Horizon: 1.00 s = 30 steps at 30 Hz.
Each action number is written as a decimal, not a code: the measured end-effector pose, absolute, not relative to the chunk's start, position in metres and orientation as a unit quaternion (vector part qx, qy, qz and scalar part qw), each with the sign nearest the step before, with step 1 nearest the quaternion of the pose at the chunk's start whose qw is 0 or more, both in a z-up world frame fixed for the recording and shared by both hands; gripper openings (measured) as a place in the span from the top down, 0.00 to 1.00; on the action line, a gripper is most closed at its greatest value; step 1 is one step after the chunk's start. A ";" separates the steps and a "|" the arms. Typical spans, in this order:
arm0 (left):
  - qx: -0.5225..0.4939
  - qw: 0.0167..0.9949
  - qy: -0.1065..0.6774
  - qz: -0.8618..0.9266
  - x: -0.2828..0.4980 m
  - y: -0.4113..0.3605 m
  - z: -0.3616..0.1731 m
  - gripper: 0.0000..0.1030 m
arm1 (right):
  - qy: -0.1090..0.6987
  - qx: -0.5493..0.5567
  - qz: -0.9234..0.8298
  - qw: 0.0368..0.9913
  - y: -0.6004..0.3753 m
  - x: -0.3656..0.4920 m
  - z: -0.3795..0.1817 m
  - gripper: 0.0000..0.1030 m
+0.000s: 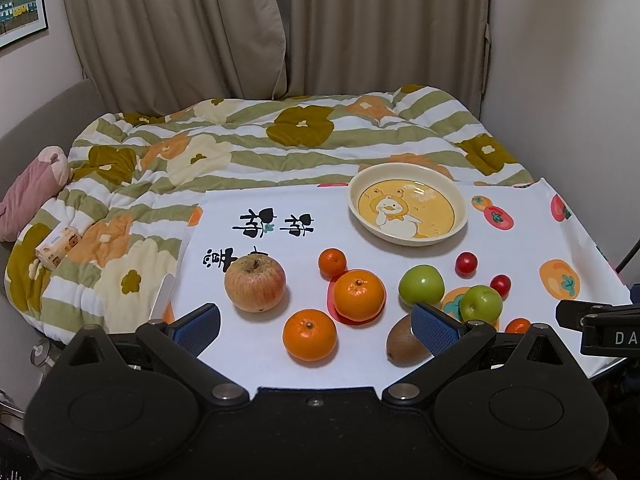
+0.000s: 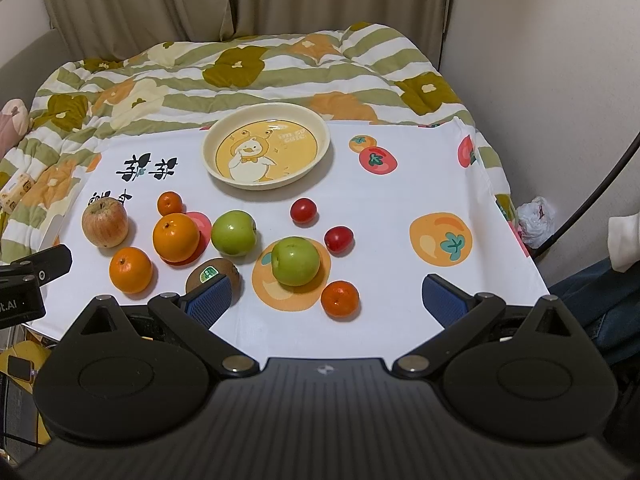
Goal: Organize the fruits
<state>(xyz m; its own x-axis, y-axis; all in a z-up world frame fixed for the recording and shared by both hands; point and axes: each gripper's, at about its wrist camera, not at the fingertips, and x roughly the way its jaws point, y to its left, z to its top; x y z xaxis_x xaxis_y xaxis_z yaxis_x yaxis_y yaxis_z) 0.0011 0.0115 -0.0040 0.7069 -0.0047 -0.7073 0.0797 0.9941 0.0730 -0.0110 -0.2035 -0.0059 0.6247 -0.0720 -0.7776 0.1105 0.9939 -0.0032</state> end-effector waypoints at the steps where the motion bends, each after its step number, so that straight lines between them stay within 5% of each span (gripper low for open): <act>1: 0.050 0.922 0.382 -0.022 0.001 0.011 -0.004 0.00 | 0.430 0.022 -0.051 0.901 -0.203 -0.011 -0.006 0.00; 30: 0.045 0.922 0.384 -0.026 0.002 0.014 -0.003 0.00 | 0.430 0.023 -0.051 0.901 -0.203 -0.010 -0.005 0.00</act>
